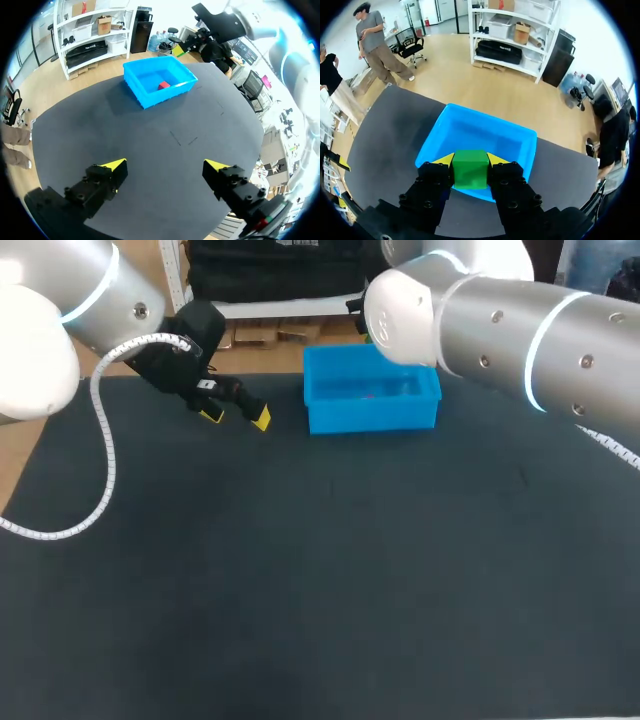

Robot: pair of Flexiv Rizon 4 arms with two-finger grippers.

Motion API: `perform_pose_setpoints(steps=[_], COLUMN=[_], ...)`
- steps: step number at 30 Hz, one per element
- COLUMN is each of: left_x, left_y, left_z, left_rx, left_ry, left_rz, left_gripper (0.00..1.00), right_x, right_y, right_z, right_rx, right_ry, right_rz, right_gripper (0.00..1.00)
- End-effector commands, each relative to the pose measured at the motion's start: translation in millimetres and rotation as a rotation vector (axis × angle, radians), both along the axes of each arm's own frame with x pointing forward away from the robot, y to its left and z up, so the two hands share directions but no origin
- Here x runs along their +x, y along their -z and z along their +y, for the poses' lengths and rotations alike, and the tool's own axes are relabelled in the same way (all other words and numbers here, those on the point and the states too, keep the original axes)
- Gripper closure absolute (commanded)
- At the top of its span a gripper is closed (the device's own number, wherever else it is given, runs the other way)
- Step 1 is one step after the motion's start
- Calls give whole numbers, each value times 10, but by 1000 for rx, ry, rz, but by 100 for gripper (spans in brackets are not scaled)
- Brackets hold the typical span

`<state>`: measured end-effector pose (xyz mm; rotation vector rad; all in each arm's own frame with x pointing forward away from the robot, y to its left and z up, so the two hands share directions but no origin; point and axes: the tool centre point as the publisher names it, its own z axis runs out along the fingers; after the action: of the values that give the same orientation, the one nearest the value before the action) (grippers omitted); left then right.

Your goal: Use the left arm to pick the red cube and place it into the blue plastic box first, then use the right arm to grasp the green cube and put it into the same blue plastic box after the first action is fully finished.

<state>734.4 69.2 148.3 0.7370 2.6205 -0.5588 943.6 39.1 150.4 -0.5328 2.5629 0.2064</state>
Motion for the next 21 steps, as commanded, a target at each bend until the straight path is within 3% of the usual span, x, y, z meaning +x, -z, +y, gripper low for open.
perform_pose_setpoints(steps=[1,21], left_x=[4,4], left_y=[4,4], left_z=[-2,-2], left_rx=[-1,-1], left_ry=[-1,-1], left_rz=[-1,-1], left_gripper=[0,0], right_x=[14,21], right_y=[54,409], right_z=[-4,70], right_rx=[2,-19], right_ry=[-4,-38], right_rz=[0,2], right_gripper=[100,100])
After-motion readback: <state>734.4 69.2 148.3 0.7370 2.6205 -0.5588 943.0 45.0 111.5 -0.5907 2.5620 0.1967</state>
